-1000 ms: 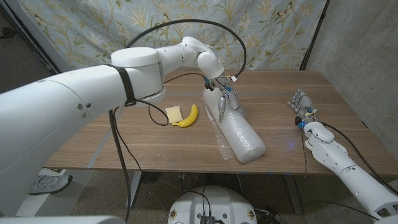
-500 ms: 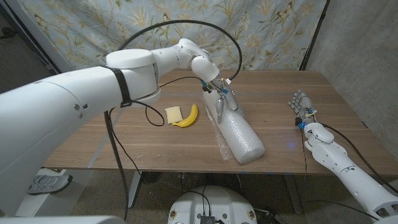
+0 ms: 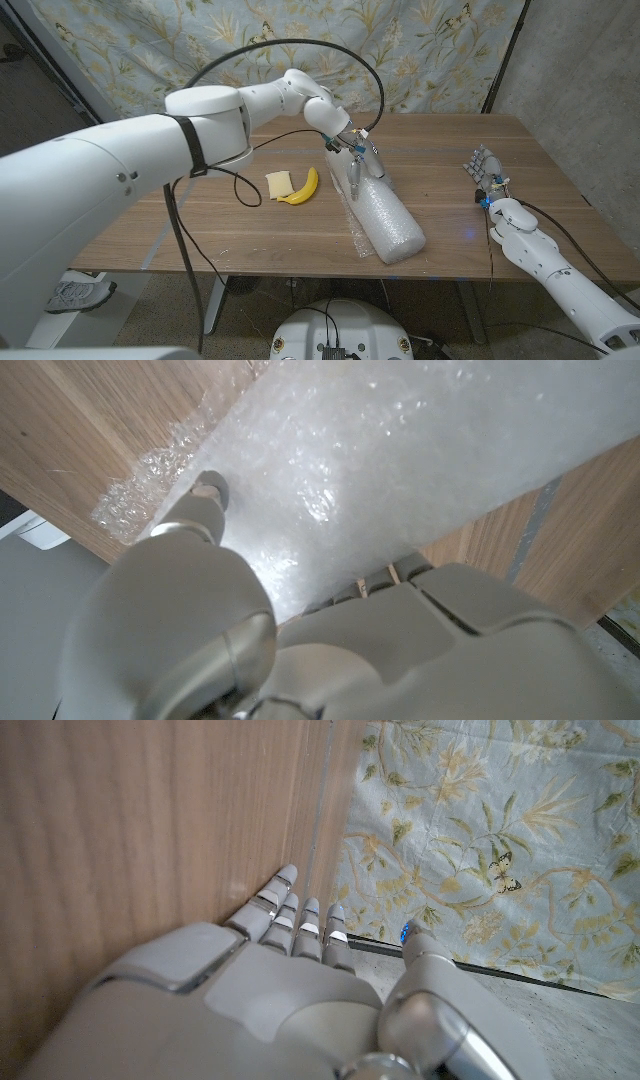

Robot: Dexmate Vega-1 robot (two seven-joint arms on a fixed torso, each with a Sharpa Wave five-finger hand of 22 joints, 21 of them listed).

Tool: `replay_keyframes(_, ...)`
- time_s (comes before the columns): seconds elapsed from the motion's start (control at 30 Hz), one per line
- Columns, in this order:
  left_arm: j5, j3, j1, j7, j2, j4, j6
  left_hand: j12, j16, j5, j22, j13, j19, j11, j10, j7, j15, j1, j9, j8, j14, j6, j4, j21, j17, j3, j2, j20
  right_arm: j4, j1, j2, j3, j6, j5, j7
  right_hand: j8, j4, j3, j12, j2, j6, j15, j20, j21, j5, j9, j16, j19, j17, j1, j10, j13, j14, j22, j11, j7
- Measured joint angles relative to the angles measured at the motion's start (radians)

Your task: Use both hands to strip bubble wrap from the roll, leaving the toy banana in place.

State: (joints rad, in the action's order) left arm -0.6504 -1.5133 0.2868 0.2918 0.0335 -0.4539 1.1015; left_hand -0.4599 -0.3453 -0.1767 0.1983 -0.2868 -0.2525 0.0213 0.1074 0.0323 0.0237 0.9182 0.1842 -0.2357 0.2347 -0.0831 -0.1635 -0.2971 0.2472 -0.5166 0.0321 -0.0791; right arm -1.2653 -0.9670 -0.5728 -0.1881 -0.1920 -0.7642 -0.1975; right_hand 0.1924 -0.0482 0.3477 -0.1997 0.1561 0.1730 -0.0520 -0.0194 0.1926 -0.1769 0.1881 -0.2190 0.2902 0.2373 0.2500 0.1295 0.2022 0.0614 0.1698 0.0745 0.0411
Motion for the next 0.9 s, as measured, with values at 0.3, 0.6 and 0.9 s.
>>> replay_keyframes(0.3, -0.011, 0.069, -0.049, 0.0, 0.08, -0.126, -0.04, -0.178, -0.166, 0.005, 0.009, -0.085, -0.151, 0.049, 0.163, -0.028, -0.036, 0.076, 0.014, -0.024, 0.155, -0.243, -0.007, -0.046, 0.096, 0.058, -0.002, 0.024, 0.0, -0.01, 0.0, 0.002, -0.001, -0.005, 0.001, 0.0, 0.0, 0.0, 0.0, 0.0, 0.0, 0.0, 0.0, 0.0, 0.0, 0.0, 0.0, 0.0, 0.0, 0.0, 0.0, 0.0, 0.0, 0.0, 0.0, 0.0)
replay_keyframes(0.6, -0.01, 0.142, -0.1, 0.034, 0.144, -0.231, -0.076, -0.308, -0.317, 0.002, 0.021, -0.086, -0.251, 0.061, 0.236, -0.041, -0.052, 0.113, 0.028, -0.042, 0.234, -0.384, -0.004, -0.098, 0.114, 0.124, 0.035, 0.042, -0.003, -0.022, -0.001, 0.006, -0.002, -0.01, 0.0, 0.0, -0.004, 0.004, 0.0, 0.0, 0.0, 0.0, 0.0, 0.0, 0.0, 0.0, 0.0, 0.0, 0.0, 0.0, 0.0, 0.0, 0.0, 0.0, 0.0, 0.0)
replay_keyframes(0.9, -0.022, 0.211, -0.146, 0.034, 0.196, -0.311, -0.096, -0.41, -0.441, 0.002, 0.036, -0.086, -0.334, 0.076, 0.308, -0.052, -0.067, 0.155, 0.04, -0.073, 0.291, -0.52, -0.009, -0.154, 0.114, 0.16, 0.077, 0.064, -0.009, -0.033, -0.003, 0.01, 0.0, -0.012, -0.006, 0.0, -0.004, 0.004, 0.0, 0.0, -0.006, 0.0, 0.0, 0.0, 0.0, 0.0, 0.0, 0.0, 0.0, 0.0, 0.0, 0.0, 0.0, 0.0, 0.0, -0.006)
